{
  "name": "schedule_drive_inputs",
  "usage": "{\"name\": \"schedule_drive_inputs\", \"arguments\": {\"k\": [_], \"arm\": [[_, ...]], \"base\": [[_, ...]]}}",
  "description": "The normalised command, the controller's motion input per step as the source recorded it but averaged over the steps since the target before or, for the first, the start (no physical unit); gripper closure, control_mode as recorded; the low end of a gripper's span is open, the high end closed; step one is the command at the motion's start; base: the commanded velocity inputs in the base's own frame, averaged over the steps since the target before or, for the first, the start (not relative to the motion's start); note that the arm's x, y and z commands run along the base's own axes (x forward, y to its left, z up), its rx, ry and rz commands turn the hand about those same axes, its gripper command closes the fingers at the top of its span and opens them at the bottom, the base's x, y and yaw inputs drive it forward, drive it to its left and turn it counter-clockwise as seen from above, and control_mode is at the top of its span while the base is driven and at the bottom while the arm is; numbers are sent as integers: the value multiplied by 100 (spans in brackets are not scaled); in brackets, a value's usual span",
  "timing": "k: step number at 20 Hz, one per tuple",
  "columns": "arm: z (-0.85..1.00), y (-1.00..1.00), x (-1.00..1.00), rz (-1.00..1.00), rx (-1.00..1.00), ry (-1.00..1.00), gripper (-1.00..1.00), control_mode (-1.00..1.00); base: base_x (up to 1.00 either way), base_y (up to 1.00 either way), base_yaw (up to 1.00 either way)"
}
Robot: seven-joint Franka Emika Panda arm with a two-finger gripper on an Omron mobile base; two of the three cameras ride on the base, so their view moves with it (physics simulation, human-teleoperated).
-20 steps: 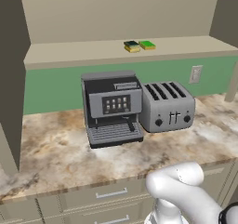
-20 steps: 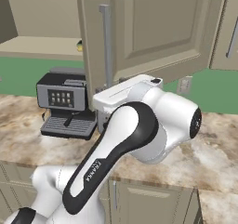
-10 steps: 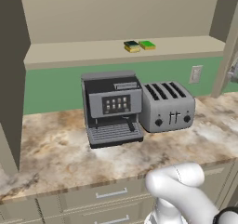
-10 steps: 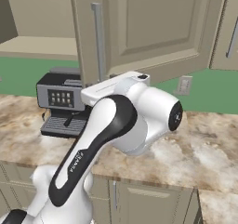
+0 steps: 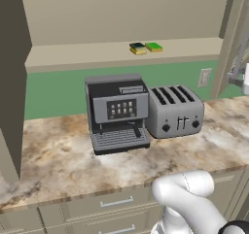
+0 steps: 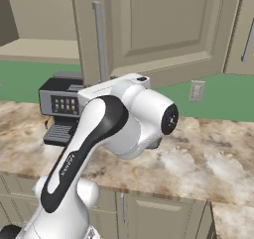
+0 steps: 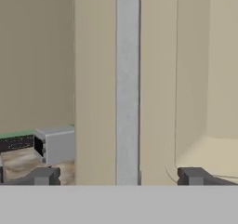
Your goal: Pick up the sponge and sponge from the sink, and place them back in the cabinet, and close the cabinet doors.
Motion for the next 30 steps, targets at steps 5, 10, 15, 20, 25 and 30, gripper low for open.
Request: {"name": "schedule_drive_inputs", "arguments": {"k": [5, 10, 15, 20, 25, 30], "arm": [[0, 11, 21, -4, 0, 0, -100, -100], [0, 9, 25, -5, 0, 0, -100, -100], [0, 12, 27, -6, 0, 0, -100, -100], [0, 10, 22, -6, 0, 0, -100, -100], [0, 11, 24, -6, 0, 0, -100, -100], [0, 12, 25, -5, 0, 0, -100, -100]], "base": [[0, 0, 0], [0, 0, 0], [0, 0, 0], [0, 0, 0], [0, 0, 0], [0, 0, 0]]}}
